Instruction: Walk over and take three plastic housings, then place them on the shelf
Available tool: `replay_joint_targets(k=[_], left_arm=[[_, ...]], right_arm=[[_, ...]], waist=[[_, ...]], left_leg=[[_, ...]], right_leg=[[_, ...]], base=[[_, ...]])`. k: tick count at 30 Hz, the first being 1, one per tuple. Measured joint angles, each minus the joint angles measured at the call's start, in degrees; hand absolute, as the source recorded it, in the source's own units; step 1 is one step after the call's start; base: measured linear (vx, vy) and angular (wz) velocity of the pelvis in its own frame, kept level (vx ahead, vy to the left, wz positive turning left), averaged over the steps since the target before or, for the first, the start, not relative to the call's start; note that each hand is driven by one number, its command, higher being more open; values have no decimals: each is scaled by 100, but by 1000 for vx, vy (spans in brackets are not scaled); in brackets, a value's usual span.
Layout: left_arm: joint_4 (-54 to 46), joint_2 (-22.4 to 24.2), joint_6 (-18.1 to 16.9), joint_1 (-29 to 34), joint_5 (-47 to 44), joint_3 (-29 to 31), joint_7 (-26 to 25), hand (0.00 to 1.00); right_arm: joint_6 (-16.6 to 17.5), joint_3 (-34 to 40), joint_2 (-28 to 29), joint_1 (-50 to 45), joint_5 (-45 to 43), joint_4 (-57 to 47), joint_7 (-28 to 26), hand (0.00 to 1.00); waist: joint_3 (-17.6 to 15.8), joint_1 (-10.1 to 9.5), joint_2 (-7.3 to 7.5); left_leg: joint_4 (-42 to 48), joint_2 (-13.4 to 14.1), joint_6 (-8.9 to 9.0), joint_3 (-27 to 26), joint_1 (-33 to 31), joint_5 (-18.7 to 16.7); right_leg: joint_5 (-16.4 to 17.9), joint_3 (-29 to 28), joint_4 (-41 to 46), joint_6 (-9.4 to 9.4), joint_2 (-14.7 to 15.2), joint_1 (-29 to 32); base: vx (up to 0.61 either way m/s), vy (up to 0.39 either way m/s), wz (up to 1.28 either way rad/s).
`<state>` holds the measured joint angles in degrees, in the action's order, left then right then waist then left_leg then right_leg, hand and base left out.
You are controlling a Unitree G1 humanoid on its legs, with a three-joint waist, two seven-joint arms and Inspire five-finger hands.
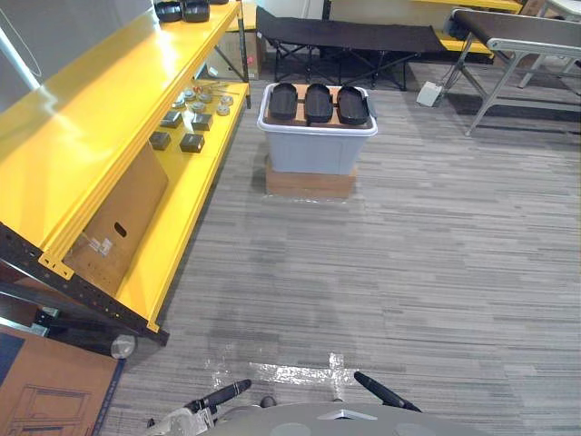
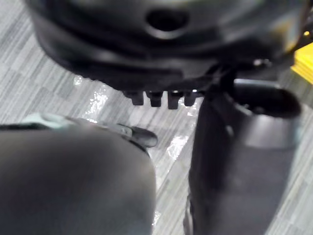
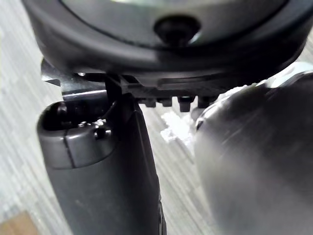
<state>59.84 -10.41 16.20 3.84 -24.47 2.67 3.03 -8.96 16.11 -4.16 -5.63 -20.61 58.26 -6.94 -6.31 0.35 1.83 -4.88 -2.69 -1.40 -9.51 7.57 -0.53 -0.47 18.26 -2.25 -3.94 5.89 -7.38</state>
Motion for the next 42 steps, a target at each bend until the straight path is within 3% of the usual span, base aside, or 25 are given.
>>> replay_joint_targets(k=[5, 10, 14, 27, 31, 42], left_arm=[[-583, 200, -342, -138, -72, -319, 9, 100], [-899, 242, -587, -183, -296, -448, 98, 100], [-919, 240, -656, -158, -305, -455, 94, 100], [-945, 310, -1374, 233, -722, -477, 238, 100], [-991, 303, -1491, 307, -720, -461, 215, 100], [-991, 373, -1605, 279, -657, -467, -204, 100]], right_arm=[[441, -441, -38, 233, -11, -817, 239, 100], [679, -560, -37, 423, -12, -969, 237, 100], [716, -565, -35, 391, -49, -963, 229, 100], [1119, -539, 94, -25, -289, -885, 113, 100], [1288, -538, 262, -101, -290, -697, 100, 100], [1331, -559, 412, -253, -485, -618, 107, 100]], waist=[[-46, 36, -23], [-58, 98, 0], [-63, 131, 7], [-64, 130, 58], [-83, 128, 103], [-78, 131, 119]], left_leg=[[-17, -51, 25, 73, -86, 18], [-18, -65, 35, 125, -109, 27], [-15, -67, 42, 103, -113, 26], [-21, -64, 67, 71, -101, 103], [-25, -69, 54, 82, -121, 115], [-26, -122, -34, 203, -192, 144]], right_leg=[[2, 98, -7, -4, 62, 39], [-9, 175, -57, -20, 74, 26], [-14, 183, -81, -28, 73, 18], [-23, 191, 19, -43, 95, 29], [-20, 245, 12, -73, 101, 29], [-79, 655, -54, -108, 183, -3]], base=[[-33, 8, 8], [-11, -4, 8], [0, 0, 0], [-54, -7, 1], [-73, 4, 3], [15, 8, 6]])
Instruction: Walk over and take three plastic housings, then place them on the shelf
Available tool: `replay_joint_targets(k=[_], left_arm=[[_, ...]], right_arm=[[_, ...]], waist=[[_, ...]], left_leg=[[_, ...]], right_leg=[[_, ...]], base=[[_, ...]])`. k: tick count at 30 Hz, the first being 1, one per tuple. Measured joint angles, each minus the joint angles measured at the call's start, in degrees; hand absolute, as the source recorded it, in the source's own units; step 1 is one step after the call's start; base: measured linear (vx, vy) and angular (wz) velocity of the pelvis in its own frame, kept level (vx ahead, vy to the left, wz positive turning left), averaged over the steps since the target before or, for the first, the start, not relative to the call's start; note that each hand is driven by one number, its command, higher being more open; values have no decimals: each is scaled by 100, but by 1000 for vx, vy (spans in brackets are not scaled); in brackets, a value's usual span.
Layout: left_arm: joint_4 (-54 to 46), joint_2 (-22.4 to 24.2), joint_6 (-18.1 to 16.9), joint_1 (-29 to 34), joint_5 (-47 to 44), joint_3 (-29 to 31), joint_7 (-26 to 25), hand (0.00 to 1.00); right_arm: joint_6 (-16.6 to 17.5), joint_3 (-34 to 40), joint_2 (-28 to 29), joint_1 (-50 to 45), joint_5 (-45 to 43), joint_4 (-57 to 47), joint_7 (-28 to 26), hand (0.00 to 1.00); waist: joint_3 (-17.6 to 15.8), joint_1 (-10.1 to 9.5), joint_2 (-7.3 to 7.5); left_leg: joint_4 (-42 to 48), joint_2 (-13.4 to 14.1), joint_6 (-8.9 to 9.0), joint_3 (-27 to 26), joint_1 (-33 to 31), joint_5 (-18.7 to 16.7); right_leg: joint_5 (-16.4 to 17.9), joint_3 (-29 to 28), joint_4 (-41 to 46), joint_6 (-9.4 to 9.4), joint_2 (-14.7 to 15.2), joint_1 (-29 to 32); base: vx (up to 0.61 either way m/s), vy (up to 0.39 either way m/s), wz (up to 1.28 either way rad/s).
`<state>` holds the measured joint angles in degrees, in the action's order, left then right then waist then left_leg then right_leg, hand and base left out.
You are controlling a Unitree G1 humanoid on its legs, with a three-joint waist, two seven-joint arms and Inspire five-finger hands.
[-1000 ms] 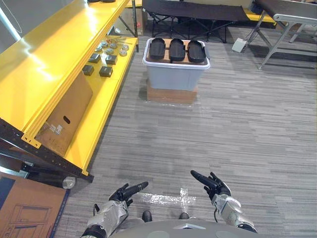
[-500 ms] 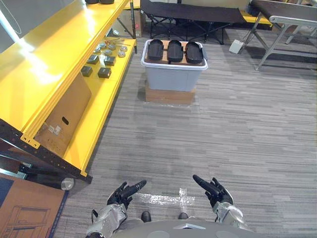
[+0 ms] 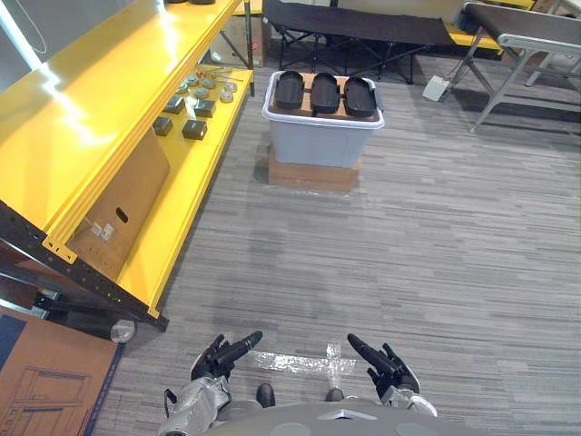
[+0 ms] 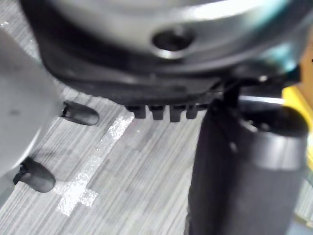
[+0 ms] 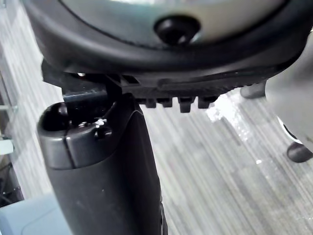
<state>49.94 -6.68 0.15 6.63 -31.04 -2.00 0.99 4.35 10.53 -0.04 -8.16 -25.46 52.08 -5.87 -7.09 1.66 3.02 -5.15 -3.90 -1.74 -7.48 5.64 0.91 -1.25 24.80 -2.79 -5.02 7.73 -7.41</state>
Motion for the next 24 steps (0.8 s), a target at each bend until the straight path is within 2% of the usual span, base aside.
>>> replay_joint_targets(k=[6, 9, 10, 13, 14, 16, 18, 19, 20, 21, 22, 23, 24], left_arm=[[1, 4, -3, 30, 256, -41, -126, 100], [-6, -11, 26, 36, 565, -41, -123, 100], [-10, -8, 29, 33, 693, -39, -133, 100], [-35, -107, 167, -14, 909, -47, -176, 100], [-8, -122, 198, -1, 918, -51, -179, 100], [151, -151, 370, -20, 918, -53, -166, 100], [273, -189, 477, -100, 918, -78, -119, 100], [390, -228, 500, -156, 916, -92, -61, 100], [446, -299, 507, -170, 911, -92, -9, 100], [474, -323, 508, -184, 911, -94, 4, 100], [485, -326, 506, -190, 907, -93, -1, 100], [485, -299, 506, -178, 855, -88, -41, 100], [489, -274, 506, -172, 837, -67, -64, 100]], right_arm=[[1, -48, 12, 105, 27, 121, -3, 100], [2, -53, -37, 122, 24, 113, -28, 100], [2, -59, -49, 122, 17, 112, -32, 100], [40, -185, -201, 218, -71, 67, -225, 100], [53, -187, -204, 214, -69, 65, -263, 100], [69, -194, -197, 199, 21, 56, -332, 100], [49, -185, -196, 123, 99, 60, -355, 100], [-34, -118, -197, 35, 144, 78, -358, 100], [-62, -27, -207, -28, 214, 114, -326, 100], [-69, -12, -218, -72, 227, 153, -318, 100], [-133, -7, -244, -180, 227, 229, -315, 100], [-265, 51, -264, -254, 181, 352, -317, 100], [-300, 71, -291, -237, 175, 396, -320, 100]], waist=[[-16, -6, -20], [-39, -46, -15], [-56, -62, -4], [-305, -115, 5], [-346, -87, -31], [-358, 37, -47], [-392, 101, -37], [-422, 130, 1], [-438, 142, 102], [-442, 143, 142], [-434, 135, 158], [-404, 140, 109], [-392, 144, 72]], left_leg=[[0, -10, 17, -169, 88, -15], [0, 1, -159, -402, 95, -183], [-1, 4, -173, -528, 90, -200], [4, 44, -265, -656, 260, -251], [6, 81, -291, -657, 295, -269], [12, 262, -279, -611, 323, -296], [30, 375, -214, -498, 370, -343], [30, 389, -141, -408, 478, -405], [134, 332, 38, -362, 572, -556], [294, 312, 59, -332, 595, -688], [767, 315, 127, -245, 570, -1060], [1315, 365, 196, -201, 458, -1492], [1587, 401, 267, -209, 392, -1702]], right_leg=[[39, -22, 91, 27, 35, -46], [475, -136, 1091, -14, 254, 412], [569, -146, 1506, 63, 341, 634], [688, -172, 2613, 97, 485, 1234], [777, -196, 2609, 134, 434, 1265], [812, -402, 2395, 158, 99, 1534], [707, -503, 2156, 43, -111, 1808], [593, -634, 1891, -126, -169, 1895], [501, -809, 1681, -201, -167, 1886], [486, -891, 1679, -162, -128, 1889], [499, -999, 1880, 109, -53, 1914], [653, -991, 2289, 343, -18, 1937], [718, -976, 2504, 431, -22, 1961]], base=[[-3, 6, -2], [-54, 61, -12], [-34, 76, -29], [-15, 66, -44], [32, 43, -14], [78, 27, 7], [170, -5, 26], [224, -47, 39], [230, -65, 41], [273, -109, 42], [329, -155, 40], [359, -173, 32], [395, -203, 6]])
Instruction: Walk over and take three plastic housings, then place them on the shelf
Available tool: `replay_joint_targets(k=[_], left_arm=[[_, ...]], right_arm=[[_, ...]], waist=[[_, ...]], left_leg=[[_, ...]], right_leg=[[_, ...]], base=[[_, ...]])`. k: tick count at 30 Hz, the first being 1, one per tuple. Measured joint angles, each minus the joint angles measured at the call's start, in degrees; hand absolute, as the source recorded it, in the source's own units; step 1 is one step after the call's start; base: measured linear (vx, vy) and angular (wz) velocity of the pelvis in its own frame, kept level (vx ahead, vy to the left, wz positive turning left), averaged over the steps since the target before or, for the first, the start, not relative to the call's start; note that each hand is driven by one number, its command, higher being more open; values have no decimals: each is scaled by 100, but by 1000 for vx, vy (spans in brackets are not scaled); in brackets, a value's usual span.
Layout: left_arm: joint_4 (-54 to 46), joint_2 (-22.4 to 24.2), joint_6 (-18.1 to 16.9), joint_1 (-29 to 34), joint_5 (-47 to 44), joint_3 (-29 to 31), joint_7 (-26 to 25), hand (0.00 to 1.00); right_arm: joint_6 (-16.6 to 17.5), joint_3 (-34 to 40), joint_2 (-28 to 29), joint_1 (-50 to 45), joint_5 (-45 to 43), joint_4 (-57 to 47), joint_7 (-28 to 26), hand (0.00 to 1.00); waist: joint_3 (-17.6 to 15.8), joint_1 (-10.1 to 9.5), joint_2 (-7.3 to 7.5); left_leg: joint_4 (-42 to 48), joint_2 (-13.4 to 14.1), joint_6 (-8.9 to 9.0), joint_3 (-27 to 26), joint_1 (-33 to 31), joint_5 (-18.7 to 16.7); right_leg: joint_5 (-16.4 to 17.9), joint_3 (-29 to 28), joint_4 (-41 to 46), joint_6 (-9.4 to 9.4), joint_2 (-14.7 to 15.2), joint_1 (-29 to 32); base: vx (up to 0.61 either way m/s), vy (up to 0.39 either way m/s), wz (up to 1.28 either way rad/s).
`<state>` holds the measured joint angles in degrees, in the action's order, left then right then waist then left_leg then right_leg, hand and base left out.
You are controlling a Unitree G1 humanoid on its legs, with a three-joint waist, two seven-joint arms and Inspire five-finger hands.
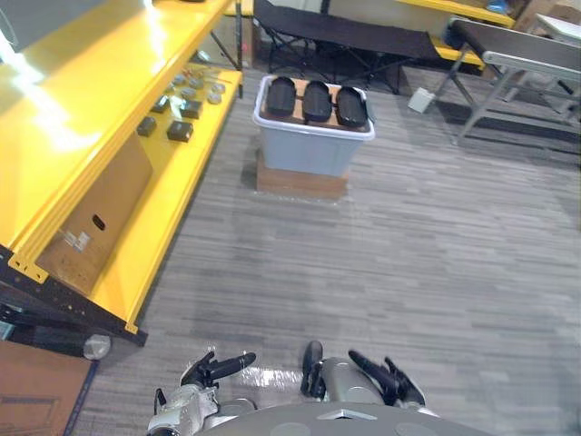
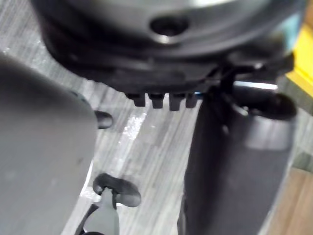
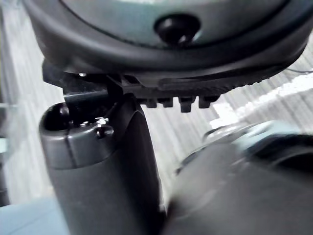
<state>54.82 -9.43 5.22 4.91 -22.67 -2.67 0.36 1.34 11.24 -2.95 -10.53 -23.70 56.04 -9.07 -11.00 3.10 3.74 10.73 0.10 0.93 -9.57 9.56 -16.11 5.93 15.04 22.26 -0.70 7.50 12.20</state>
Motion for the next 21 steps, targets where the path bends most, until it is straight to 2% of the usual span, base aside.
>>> replay_joint_targets(k=[1, 2, 3, 4, 5, 6, 8, 9, 10, 11, 12, 13, 14, 15, 16, 17, 18, 19, 20, 21], left_arm=[[71, 88, 0, 37, -83, 88, -48, 100], [187, 140, -4, 30, -245, 210, -80, 100], [200, 195, -5, -11, -253, 293, -116, 100], [197, 273, -20, -43, -254, 384, -127, 100], [196, 330, 2, -52, -435, 604, -117, 100], [194, 345, 5, -44, -451, 625, -107, 100], [131, 405, -22, -8, -428, 727, -33, 100], [19, 441, -48, -9, -390, 804, 22, 100], [-86, 468, -48, -10, -390, 822, 40, 100], [-137, 496, -49, -7, -388, 827, 46, 100], [-161, 514, -45, -3, -379, 843, 87, 100], [-138, 502, -32, 39, -353, 864, 114, 100], [-82, 491, -14, 77, -343, 942, 124, 100], [-96, 363, 5, 135, -340, 1025, 165, 100], [-120, 297, 6, 166, -341, 1049, 176, 100], [-118, 248, 4, 162, -272, 1050, 143, 100], [-108, 232, 3, 152, -185, 1048, 122, 100], [-70, 150, -14, 151, -171, 1025, 111, 100], [-19, 95, -23, 135, -177, 985, 89, 100], [2, 40, -38, 136, -203, 775, 55, 100]], right_arm=[[-54, -30, -125, 27, 30, 67, -33, 100], [-110, -65, -263, 86, 56, 138, -68, 100], [-107, -73, -338, 146, 109, 196, -75, 100], [-99, -43, -418, 194, 282, 299, -45, 100], [-99, 7, -479, 259, 325, 453, -37, 100], [-97, 17, -496, 245, 324, 482, -37, 100], [-67, 51, -477, 280, 319, 495, -13, 100], [-44, 63, -458, 355, 300, 479, 24, 100], [-42, 61, -463, 452, 299, 406, 69, 100], [-33, 53, -484, 502, 299, 366, 95, 100], [36, 25, -552, 560, 302, 323, 117, 100], [30, -68, -563, 567, 293, 323, 111, 100], [19, -106, -542, 589, 303, 323, 113, 100], [19, -217, -483, 658, 318, 309, 114, 100], [19, -264, -462, 669, 321, 303, 104, 100], [20, -296, -459, 713, 330, 295, 92, 100], [21, -301, -451, 747, 331, 274, 93, 100], [15, -302, -371, 802, 388, 274, 86, 100], [13, -308, -318, 805, 515, 271, 62, 100], [32, -343, -309, 749, 610, 254, 58, 100]], waist=[[86, -9, -138], [83, -26, -298], [37, -3, -427], [-53, -30, -597], [-154, -113, -585], [-158, -135, -608], [-164, -262, -626], [-191, -374, -596], [-255, -457, -637], [-297, -510, -696], [-369, -630, -851], [-403, -625, -936], [-410, -609, -895], [-350, -619, -666], [-307, -610, -481], [-286, -587, -323], [-301, -592, -296], [-366, -595, -179], [-414, -568, -96], [-426, -585, -87]], left_leg=[[504, 163, 225, -92, -105, -401], [1718, 511, 548, -222, -493, -646], [2632, 790, 533, -334, -907, -570], [3908, 1153, 531, -436, -1500, -428], [3971, 1120, 528, -387, -1730, -444], [3760, 1045, 531, -366, -1818, -444], [2397, 516, 532, -247, -2119, -301], [1455, 202, 479, -166, -2354, 72], [700, 39, 482, -59, -2506, 526], [280, 21, 528, 8, -2578, 788], [-275, 140, 658, 149, -2710, 1081], [-296, 278, 651, 145, -2692, 1079], [-57, 340, 391, 58, -2658, 1590], [251, 173, 236, -146, -2641, 1750], [352, 73, 126, -236, -2640, 1680], [292, -85, -83, -364, -2530, 1720], [185, -151, -230, -396, -2425, 1763], [-100, -325, -461, -455, -2080, 1724], [-240, -449, -541, -455, -1819, 1675], [-378, -534, -647, -442, -1450, 1562]], right_leg=[[130, 23, 149, 149, -141, -45], [90, 17, -83, 228, -372, -300], [98, 27, -261, 269, -521, -454], [25, 54, -681, 341, -734, -856], [-30, 53, -924, 365, -753, -1250], [-23, 51, -1023, 380, -746, -1418], [17, -24, -1349, 430, -642, -1866], [19, -158, -1542, 432, -547, -2006], [20, -281, -1683, 432, -532, -2142], [28, -352, -1780, 428, -563, -2243], [222, -554, -1961, 222, -666, -2563], [417, -626, -1927, 204, -748, -2783], [675, -707, -1862, 165, -714, -3000], [1051, -747, -1607, 258, -444, -3063], [1157, -759, -1386, 312, -302, -3031], [1254, -766, -516, 331, -90, -2656], [1180, -732, 206, 210, 42, -2377], [814, -631, 1654, -286, 394, -1750], [830, -548, 2439, -320, 617, -1429], [967, -349, 2784, -231, 770, -1165]], base=[[467, -205, -8], [468, -213, -2], [472, -194, 7], [557, -174, 6], [481, -126, -1], [613, -101, -6], [485, -46, -27], [426, 21, -53], [408, 45, -56], [499, 156, -70], [419, 178, -65], [440, 209, -61], [467, 244, -35], [489, 230, -25], [619, 214, -28], [439, 109, -19], [533, 160, -21], [491, 192, -6], [571, 223, 0], [568, 203, 8]])
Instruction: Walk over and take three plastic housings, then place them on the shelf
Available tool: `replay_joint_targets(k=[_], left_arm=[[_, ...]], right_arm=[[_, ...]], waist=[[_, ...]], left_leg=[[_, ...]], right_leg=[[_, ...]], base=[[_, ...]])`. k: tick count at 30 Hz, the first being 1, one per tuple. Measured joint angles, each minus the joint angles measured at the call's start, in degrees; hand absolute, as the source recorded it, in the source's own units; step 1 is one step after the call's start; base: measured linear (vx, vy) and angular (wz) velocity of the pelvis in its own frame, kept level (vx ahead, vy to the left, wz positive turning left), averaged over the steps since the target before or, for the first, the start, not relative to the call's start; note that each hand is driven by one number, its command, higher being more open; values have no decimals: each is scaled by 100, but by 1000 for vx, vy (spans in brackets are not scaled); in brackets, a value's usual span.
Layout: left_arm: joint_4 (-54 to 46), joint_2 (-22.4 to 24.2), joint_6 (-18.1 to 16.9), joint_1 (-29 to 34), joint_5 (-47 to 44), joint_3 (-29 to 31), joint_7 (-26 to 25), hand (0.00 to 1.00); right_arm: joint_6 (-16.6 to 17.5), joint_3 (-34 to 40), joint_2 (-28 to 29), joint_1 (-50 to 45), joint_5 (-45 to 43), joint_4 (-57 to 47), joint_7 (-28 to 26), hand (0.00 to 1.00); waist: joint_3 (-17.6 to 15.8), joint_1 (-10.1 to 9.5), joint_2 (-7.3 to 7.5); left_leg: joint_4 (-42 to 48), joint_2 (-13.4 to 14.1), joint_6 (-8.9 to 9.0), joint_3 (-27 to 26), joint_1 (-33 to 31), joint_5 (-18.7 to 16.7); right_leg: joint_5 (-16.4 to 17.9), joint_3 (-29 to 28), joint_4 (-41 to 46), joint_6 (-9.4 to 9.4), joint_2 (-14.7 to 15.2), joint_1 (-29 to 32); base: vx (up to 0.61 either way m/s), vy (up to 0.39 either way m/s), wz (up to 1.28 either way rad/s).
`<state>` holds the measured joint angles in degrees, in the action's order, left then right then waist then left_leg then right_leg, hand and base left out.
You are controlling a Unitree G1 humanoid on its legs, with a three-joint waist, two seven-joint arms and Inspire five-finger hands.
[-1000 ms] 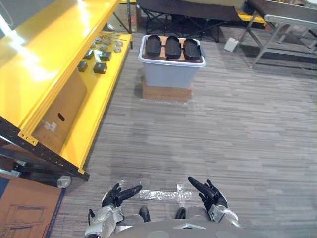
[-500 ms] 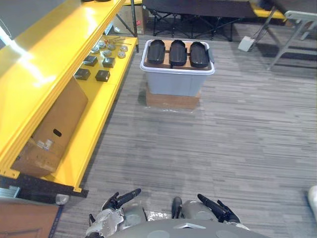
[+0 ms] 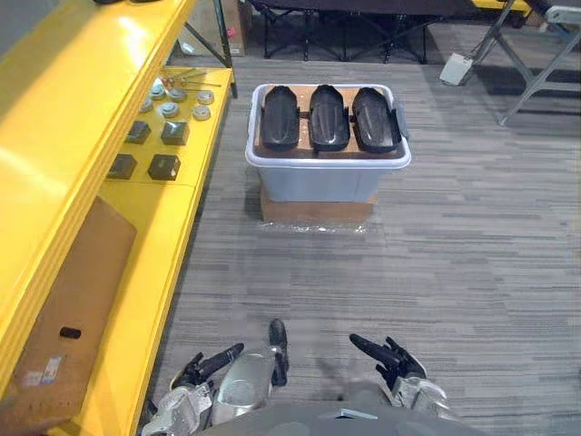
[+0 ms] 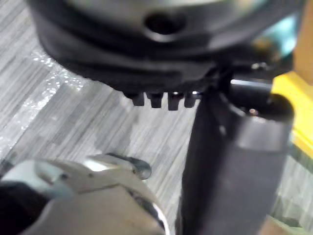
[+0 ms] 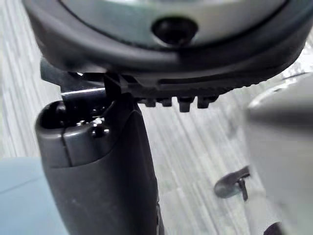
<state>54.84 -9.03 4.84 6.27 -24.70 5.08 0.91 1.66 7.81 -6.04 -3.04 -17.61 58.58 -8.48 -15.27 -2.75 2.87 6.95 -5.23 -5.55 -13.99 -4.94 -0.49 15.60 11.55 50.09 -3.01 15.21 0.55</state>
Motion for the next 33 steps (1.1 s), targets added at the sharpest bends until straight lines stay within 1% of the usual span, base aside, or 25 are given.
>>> replay_joint_targets(k=[1, 3, 4, 5, 6, 7, 9, 10, 11, 12, 13, 14, 15, 16, 17, 18, 20, 21, 22, 23, 24, 25, 26, 29, 33], left_arm=[[8, -5, -31, 4, -19, -108, -1, 100], [12, -8, -72, -53, -21, -238, 6, 100], [13, 2, -81, -181, -22, -325, 4, 100], [14, 29, -90, -325, -24, -472, 7, 100], [36, 35, -88, -401, -27, -505, 12, 100], [76, 34, -93, -485, -41, -538, 36, 100], [140, 80, -92, -483, -50, -538, 59, 100], [146, 106, -75, -405, -56, -534, 72, 100], [144, 65, -86, -351, -180, -530, 93, 100], [144, 65, -86, -344, -192, -525, 85, 100], [151, 76, -88, -280, -231, -518, 25, 100], [182, 186, -83, -208, -383, -460, -13, 100], [216, 236, -96, -215, -454, -447, -1, 100], [219, 300, -106, -231, -448, -420, 12, 100], [230, 331, -104, -241, -447, -400, 14, 100], [297, 358, -113, -239, -430, -410, 14, 100], [317, 356, -133, -241, -398, -412, 60, 100], [313, 348, -224, -249, -391, -417, 95, 100], [316, 348, -242, -247, -388, -422, 98, 100], [316, 364, -270, -240, -381, -443, 95, 100], [317, 364, -281, -240, -356, -473, 88, 100], [325, 356, -253, -257, -180, -482, 76, 100], [313, 308, -243, -300, -117, -532, 59, 100], [283, 94, -150, -364, -5, -745, 52, 100], [86, 79, -2, -352, -2, -835, 15, 100]], right_arm=[[4, -12, -42, 3, 72, -47, -1, 100], [4, -65, -49, -3, 62, -72, 30, 100], [0, -74, -26, 0, 38, -91, 41, 100], [-4, -56, -36, 17, 35, -126, 33, 100], [4, -53, -30, 24, 31, -147, 27, 100], [3, -49, -9, 49, 24, -159, 32, 100], [2, -25, 83, 59, 38, -138, 76, 100], [1, -3, 128, 53, 40, -66, 87, 100], [-8, -4, 143, 34, 42, -5, 111, 100], [-7, -8, 143, 31, 44, 8, 117, 100], [-26, -28, 131, 13, 37, 65, 153, 100], [-9, -2, 40, 39, 50, 86, 160, 100], [37, -16, -58, 25, 60, 92, 186, 100], [41, -41, -111, 14, 45, 106, 191, 100], [35, -10, -149, 19, 41, 126, 192, 100], [40, 108, -174, -38, 42, 148, 233, 100], [131, 153, -163, -123, 55, 119, 281, 100], [228, 196, -141, -213, 54, 57, 293, 100], [266, 198, -136, -289, 59, -14, 297, 100], [350, 174, -142, -415, 124, -174, 306, 100], [387, 158, -144, -450, 157, -256, 314, 100], [457, 150, -95, -490, 158, -325, 326, 100], [497, 132, -50, -518, 157, -333, 312, 100], [511, -4, 128, -691, 160, -490, 260, 100], [528, -311, 178, -1021, 150, -1218, 239, 100]], waist=[[-12, 18, -52], [17, 62, -130], [18, 139, -224], [17, 179, -293], [10, 186, -311], [13, 242, -300], [2, 290, -195], [45, 288, -99], [105, 283, -21], [116, 280, -7], [176, 234, -21], [267, 189, -212], [339, 207, -431], [318, 170, -559], [303, 155, -588], [316, 170, -610], [313, 197, -596], [302, 209, -575], [311, 216, -565], [324, 264, -580], [329, 312, -596], [321, 335, -519], [388, 348, -436], [422, 436, -152], [425, 442, -113]], left_leg=[[-108, -7, -36, 27, 346, -78], [-233, 32, -50, 127, 630, -101], [-279, 100, 50, 283, 727, -171], [-369, 200, 108, 420, 819, -260], [-415, 231, 135, 482, 875, -282], [-465, 275, 155, 591, 993, -365], [-340, 273, 277, 698, 1239, -615], [-80, 290, 370, 794, 1338, -907], [320, 320, 453, 904, 1345, -1287], [406, 325, 461, 924, 1336, -1364], [912, 409, 541, 975, 1289, -1820], [1578, 697, 772, 965, 1118, -2074], [2728, 971, 947, 917, 543, -2064], [3211, 1170, 1062, 836, 233, -2101], [3199, 1247, 1059, 738, 173, -2103], [2708, 1333, 1064, 499, 153, -2096], [1945, 1351, 1103, 271, 138, -2005], [1294, 1336, 1118, 171, 84, -1618], [1100, 1304, 1124, 170, 99, -1407], [711, 1257, 1189, 157, 195, -938], [563, 1247, 1193, 117, 241, -683], [275, 1182, 1030, 27, 363, -337], [61, 1076, 945, -23, 406, -266], [-151, 891, 885, -48, 485, -250], [-239, 813, 857, -59, 710, -267]], right_leg=[[162, 236, -286, -49, -32, 93], [223, 505, -1124, -30, -227, 208], [195, 544, -1891, -67, -449, 405], [54, 501, -2590, -242, -641, 630], [-44, 424, -2937, -372, -704, 740], [-486, 273, -3642, -365, -783, 880], [-1145, 66, -4213, -398, -769, 922], [-1439, 33, -4200, -272, -736, 888], [-1562, 6, -4034, -161, -735, 834], [-1566, 6, -3990, -154, -736, 825], [-1714, -11, -3706, 75, -781, 809], [-1524, 26, -3503, 234, -985, 796], [-1475, 94, -3729, 325, -1191, 639], [-1484, 145, -3945, 355, -1296, 444], [-1483, 154, -4071, 366, -1327, 304], [-1489, 222, -4322, 353, -1309, -39], [-1452, 246, -4528, 325, -1243, -308], [-1407, 244, -4662, 250, -1161, -470], [-1387, 231, -4696, 218, -1116, -487], [-1324, 204, -4733, 121, -1077, -529], [-1297, 188, -4740, 83, -1079, -526], [-1269, 111, -4751, 18, -1014, -502], [-1294, 102, -4779, -27, -941, -453], [-1342, 278, -4943, -167, -786, -540], [-1378, 401, -4912, -225, -714, -714]], base=[[472, 155, 9], [365, 70, 27], [420, 12, 51], [469, -19, 48], [447, -50, 41], [366, -60, 38], [393, -141, 44], [515, -268, 53], [533, -336, 46], [459, -319, 41], [339, -257, 21], [388, -264, 26], [437, -272, 15], [434, -245, 12], [336, -146, 8], [274, -91, 8], [311, -59, 3], [282, -20, -8], [302, 39, -16], [193, 42, -14], [251, 105, -22], [275, 134, -20], [275, 134, -16], [263, 121, 9], [185, 81, 6]])
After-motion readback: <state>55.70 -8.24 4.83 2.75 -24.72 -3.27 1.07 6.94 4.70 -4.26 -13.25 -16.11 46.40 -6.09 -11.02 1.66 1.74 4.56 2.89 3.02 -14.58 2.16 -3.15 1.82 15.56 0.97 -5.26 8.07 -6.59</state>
